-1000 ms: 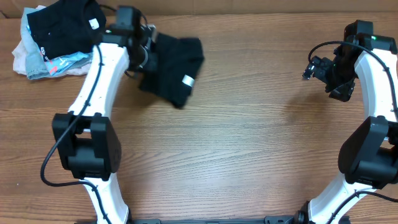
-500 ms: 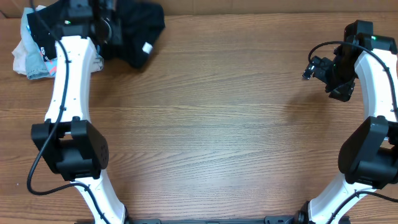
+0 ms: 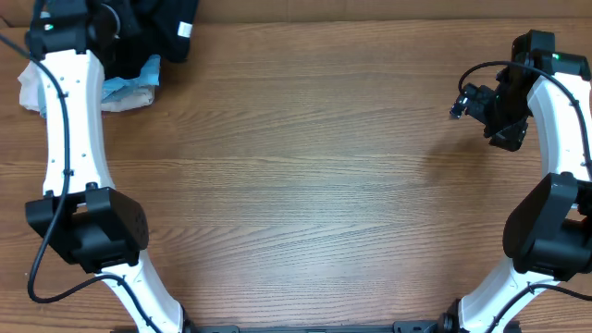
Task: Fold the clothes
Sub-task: 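Carry the folded shirt to the clothes pile at upper left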
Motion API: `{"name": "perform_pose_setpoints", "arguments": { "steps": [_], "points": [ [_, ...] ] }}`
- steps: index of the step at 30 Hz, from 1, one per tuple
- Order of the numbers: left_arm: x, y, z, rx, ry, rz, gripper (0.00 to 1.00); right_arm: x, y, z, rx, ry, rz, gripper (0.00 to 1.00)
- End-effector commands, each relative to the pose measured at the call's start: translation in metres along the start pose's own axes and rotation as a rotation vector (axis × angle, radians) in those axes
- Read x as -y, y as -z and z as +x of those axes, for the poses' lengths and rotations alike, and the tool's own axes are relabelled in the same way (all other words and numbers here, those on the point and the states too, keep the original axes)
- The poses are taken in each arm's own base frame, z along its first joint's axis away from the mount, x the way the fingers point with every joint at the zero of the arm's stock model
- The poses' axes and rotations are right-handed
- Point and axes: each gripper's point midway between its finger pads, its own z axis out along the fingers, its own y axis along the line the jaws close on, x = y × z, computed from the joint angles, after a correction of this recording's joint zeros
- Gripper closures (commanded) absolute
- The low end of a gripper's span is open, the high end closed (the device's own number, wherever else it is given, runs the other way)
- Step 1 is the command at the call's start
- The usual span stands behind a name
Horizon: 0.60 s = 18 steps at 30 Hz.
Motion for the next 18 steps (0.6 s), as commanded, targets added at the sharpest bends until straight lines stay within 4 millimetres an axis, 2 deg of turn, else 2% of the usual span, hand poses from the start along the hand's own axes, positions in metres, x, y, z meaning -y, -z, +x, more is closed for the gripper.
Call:
{"name": "perform_pose_setpoints", "arguments": {
  "steps": [1, 5, 10, 14, 18],
  "points": [
    [-0.015, 0.0, -0.015, 0.049, 0.062, -0.017, 0.96, -0.005, 0.015, -0.006, 0.044, 0.004, -0.024, 0.0],
    [-0.032, -0.018, -0.017, 0.068, 0.035, -0.038, 0.96, -0.005, 0.015, -0.006, 0.044, 0.003, -0.024, 0.0],
    [-0.062, -0.062, 0.005, 0.018, 0.023, -0.083, 0.93, -0.005, 0.015, -0.006, 0.044, 0.004, -0.024, 0.0],
    [-0.106, -0.091, 0.022, -0.002, 0.052, -0.21, 0.93, -0.005, 0.015, -0.006, 0.044, 0.004, -0.024, 0.0],
    [-0.145, -0.102, 0.031, -0.005, 0.08, -0.302, 0.93, -0.005, 0.015, -0.006, 0.044, 0.004, -0.024, 0.0]
  ]
}}
